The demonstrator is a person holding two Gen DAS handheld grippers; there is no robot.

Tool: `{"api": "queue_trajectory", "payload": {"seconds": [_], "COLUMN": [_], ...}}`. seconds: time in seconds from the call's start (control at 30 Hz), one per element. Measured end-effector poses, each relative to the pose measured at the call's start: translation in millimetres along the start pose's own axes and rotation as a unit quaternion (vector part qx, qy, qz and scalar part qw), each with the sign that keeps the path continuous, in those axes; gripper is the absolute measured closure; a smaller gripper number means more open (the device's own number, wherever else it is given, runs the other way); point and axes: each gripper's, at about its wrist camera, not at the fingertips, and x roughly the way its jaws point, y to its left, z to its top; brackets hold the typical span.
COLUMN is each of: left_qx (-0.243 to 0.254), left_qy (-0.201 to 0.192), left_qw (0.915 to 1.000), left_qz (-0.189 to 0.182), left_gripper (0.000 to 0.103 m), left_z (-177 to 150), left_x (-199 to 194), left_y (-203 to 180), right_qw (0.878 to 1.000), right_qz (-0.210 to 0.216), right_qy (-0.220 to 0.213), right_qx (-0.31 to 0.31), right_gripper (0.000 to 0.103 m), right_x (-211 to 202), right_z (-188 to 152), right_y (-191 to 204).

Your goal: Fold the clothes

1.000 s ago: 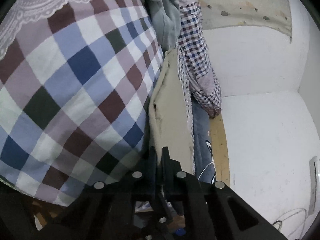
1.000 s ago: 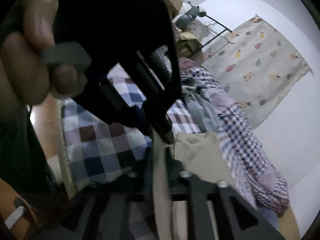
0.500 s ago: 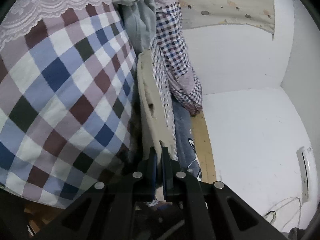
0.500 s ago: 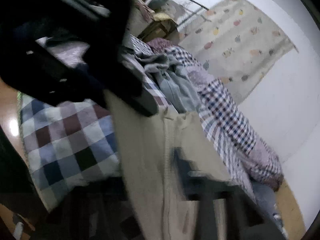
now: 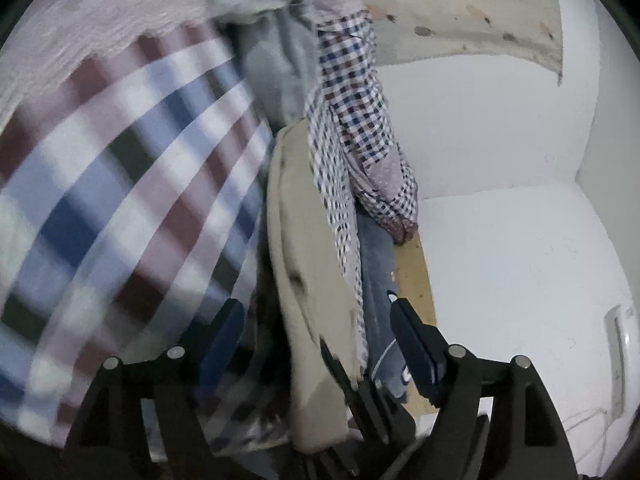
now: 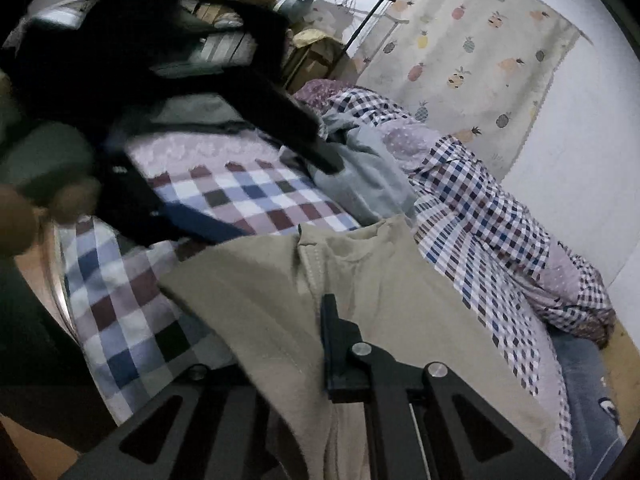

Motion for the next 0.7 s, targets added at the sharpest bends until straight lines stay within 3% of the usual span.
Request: {"api": "queue_trajectory", "payload": {"seconds": [0.07, 0.23, 0.33, 0.6, 0.7], "left_qx": [0.012, 0.047, 0.06, 0.107, 0.129], "left_qy": [0.01, 0.069, 0.09, 0.1, 0.112], "left_qw": [0.9998, 0.9941, 0.9907, 0.9817, 0.9746], "left_qz": [0.009, 0.07, 0.082, 0.123, 0.145], "left_gripper": [0.024, 0.024, 0.024, 0.025, 0.032], "left_z": [12.6, 46.1, 70.1, 138.8, 146.5], "left_x": [12.7, 71.0, 98.3, 155.8, 176.9], "left_y": [-6.2, -13.7, -19.8, -37.4, -42.7], "right_qw": [1.0, 0.999, 0.998, 0.996, 0.995], "right_qz": [0.004, 0.007, 0.011, 0.024, 0.024], "right_qy": [-0.007, -0.019, -0.026, -0.033, -0.036], "right_qx": [0.014, 0.042, 0.053, 0.083, 0.089], "right_gripper": [0.1, 0.1, 0.1, 0.1, 0.1], "right_x": [-4.2, -10.6, -12.6, -31.6, -39.6], "right_z": [3.7, 11.3, 10.5, 7.7, 7.1], "right_y": [-9.0, -32.9, -43.7, -61.0, -63.5]}}
